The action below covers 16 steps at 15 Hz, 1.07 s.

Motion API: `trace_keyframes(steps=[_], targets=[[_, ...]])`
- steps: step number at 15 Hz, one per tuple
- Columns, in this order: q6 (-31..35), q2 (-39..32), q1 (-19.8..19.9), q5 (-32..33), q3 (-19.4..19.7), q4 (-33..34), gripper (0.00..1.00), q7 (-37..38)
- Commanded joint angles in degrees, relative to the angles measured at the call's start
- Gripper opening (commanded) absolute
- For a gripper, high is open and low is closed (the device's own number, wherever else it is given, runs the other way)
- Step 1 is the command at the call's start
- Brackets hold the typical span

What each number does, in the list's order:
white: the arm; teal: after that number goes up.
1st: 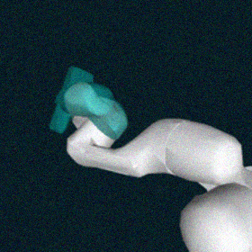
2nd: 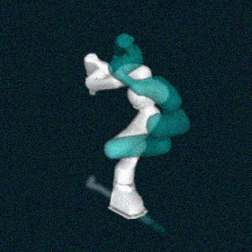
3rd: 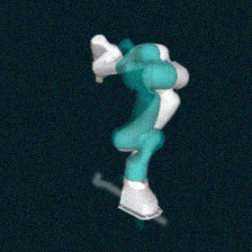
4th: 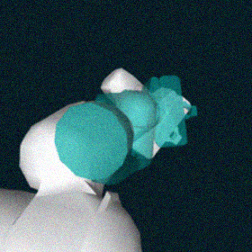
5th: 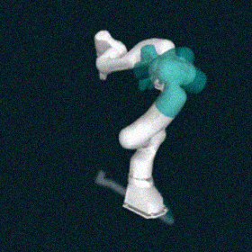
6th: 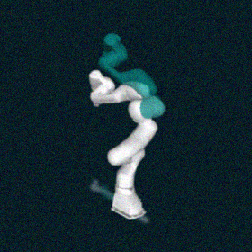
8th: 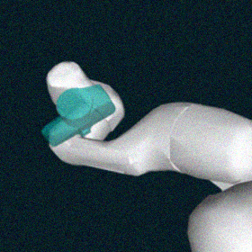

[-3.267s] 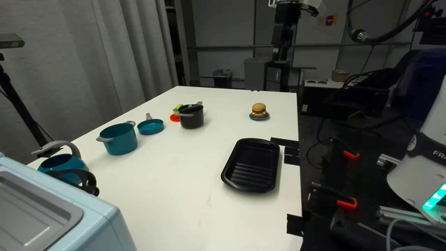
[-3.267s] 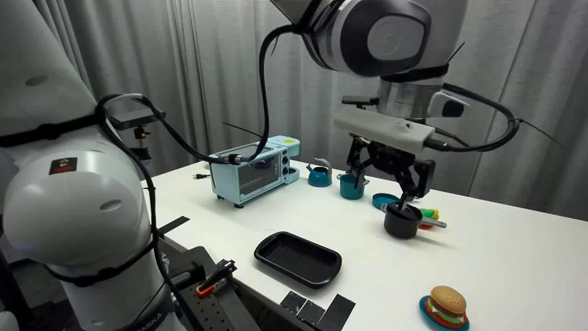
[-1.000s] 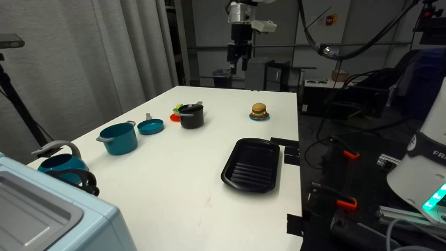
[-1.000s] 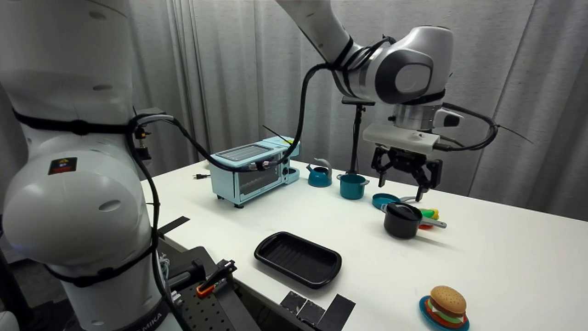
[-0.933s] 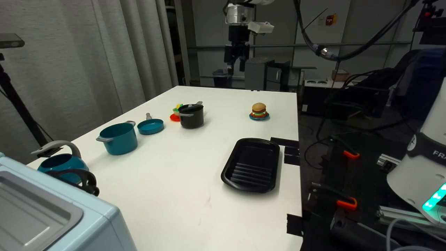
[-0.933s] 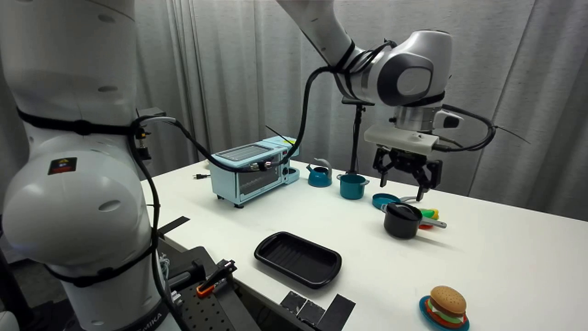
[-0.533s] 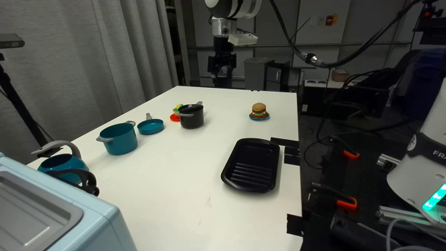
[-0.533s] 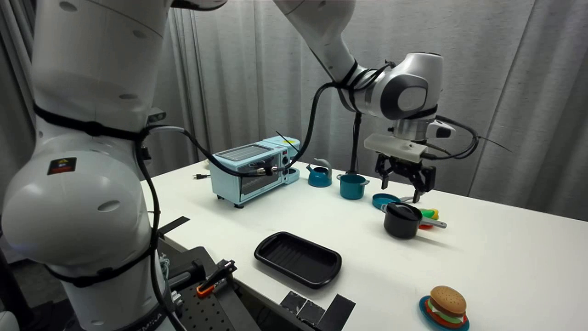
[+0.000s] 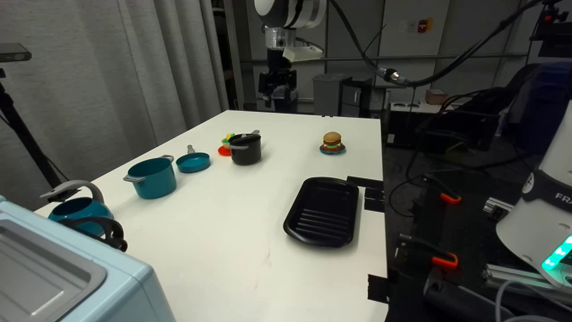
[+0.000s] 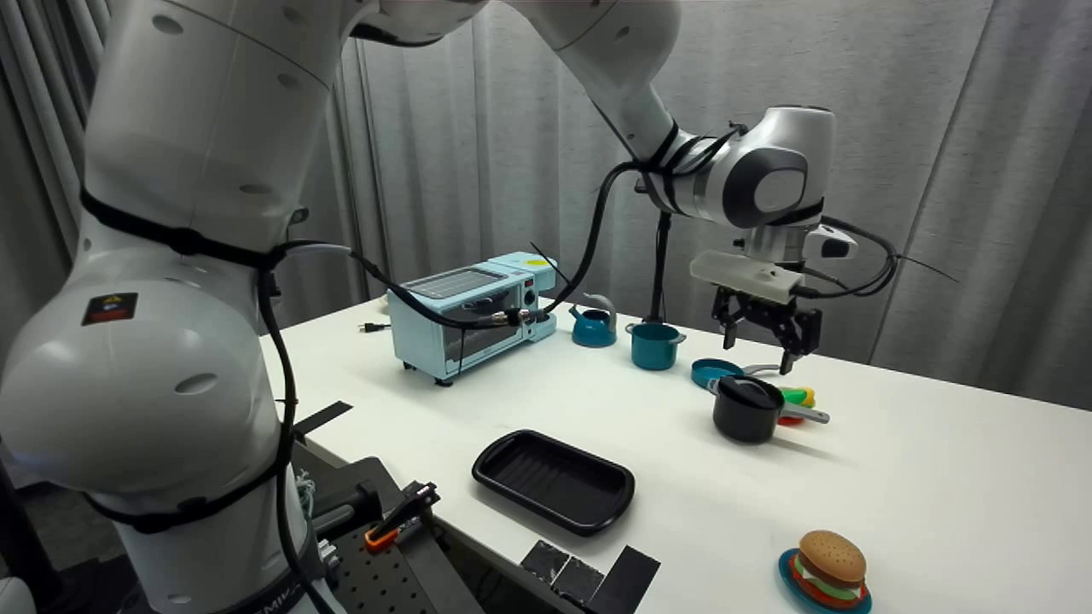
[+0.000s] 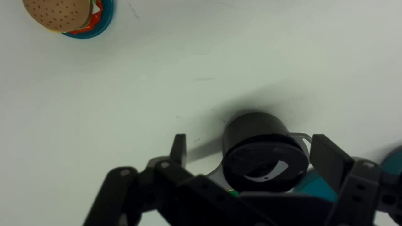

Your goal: Take the lid off the black pot and put it on the counter

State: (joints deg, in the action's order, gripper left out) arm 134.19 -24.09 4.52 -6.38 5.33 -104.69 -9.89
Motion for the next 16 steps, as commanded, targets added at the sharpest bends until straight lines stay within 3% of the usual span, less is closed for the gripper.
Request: trace_keyframes(steps=[1,7,16], targets=[[-0.09,0.05,1.17,0.74,-1.29,0.08,1.00,0.48],[-1.23,-2.55,0.89,0.28,-1.03,3.60,1.00,3.62],[-5.59,-14.15,-0.36,-0.91,-2.87,19.45,1.00,14.83]])
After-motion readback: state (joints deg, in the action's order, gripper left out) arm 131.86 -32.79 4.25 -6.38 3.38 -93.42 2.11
